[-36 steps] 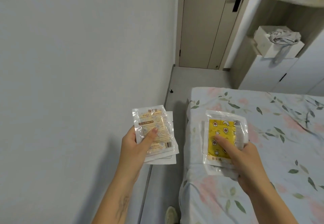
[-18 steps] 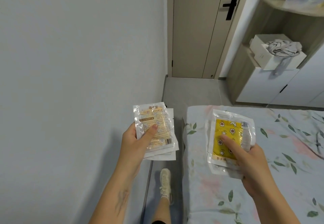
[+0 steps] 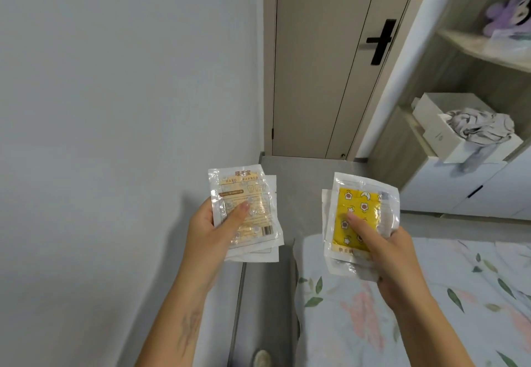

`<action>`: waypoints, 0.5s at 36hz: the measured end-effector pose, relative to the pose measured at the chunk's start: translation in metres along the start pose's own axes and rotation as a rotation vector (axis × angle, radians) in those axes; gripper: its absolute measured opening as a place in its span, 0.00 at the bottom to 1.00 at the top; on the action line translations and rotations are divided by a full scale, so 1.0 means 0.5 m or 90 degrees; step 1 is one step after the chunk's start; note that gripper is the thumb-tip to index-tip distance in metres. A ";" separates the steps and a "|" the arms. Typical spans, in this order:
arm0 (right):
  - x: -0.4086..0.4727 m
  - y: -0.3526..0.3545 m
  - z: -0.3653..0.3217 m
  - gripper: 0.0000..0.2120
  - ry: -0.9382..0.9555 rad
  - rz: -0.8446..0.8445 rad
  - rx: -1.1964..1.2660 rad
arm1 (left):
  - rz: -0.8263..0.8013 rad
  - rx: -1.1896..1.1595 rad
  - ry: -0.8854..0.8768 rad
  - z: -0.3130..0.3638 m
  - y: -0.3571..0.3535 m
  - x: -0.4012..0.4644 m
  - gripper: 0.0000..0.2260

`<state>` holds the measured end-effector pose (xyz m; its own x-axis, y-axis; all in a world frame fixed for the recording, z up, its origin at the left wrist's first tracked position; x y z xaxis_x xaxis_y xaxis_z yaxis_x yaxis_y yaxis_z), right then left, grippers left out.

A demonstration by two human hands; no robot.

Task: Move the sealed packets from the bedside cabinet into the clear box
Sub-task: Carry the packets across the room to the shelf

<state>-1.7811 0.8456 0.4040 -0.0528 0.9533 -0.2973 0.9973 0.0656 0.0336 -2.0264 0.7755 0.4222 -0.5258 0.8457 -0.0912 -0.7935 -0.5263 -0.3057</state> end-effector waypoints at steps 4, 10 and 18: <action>0.089 -0.025 -0.021 0.09 -0.004 -0.008 0.021 | 0.002 -0.006 -0.001 0.000 -0.030 0.100 0.07; 0.235 -0.028 -0.048 0.09 -0.017 0.006 0.028 | 0.003 0.007 0.019 -0.024 -0.089 0.245 0.07; 0.517 -0.028 -0.119 0.06 0.010 0.056 0.086 | -0.039 0.042 0.036 -0.069 -0.215 0.512 0.07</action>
<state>-1.8116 1.1088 0.3832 0.0357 0.9583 -0.2834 0.9959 -0.0576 -0.0696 -2.0652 1.0514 0.3988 -0.4597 0.8788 -0.1278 -0.8427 -0.4771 -0.2495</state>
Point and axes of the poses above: each hand's wrist, its own x-axis towards the middle knuckle, its own y-axis out of the back of the hand, z = x × y, the point moved 6 cm from there along x, towards the middle knuckle, and after that the axes turned 8 degrees about -x, right-handed, at the moved point
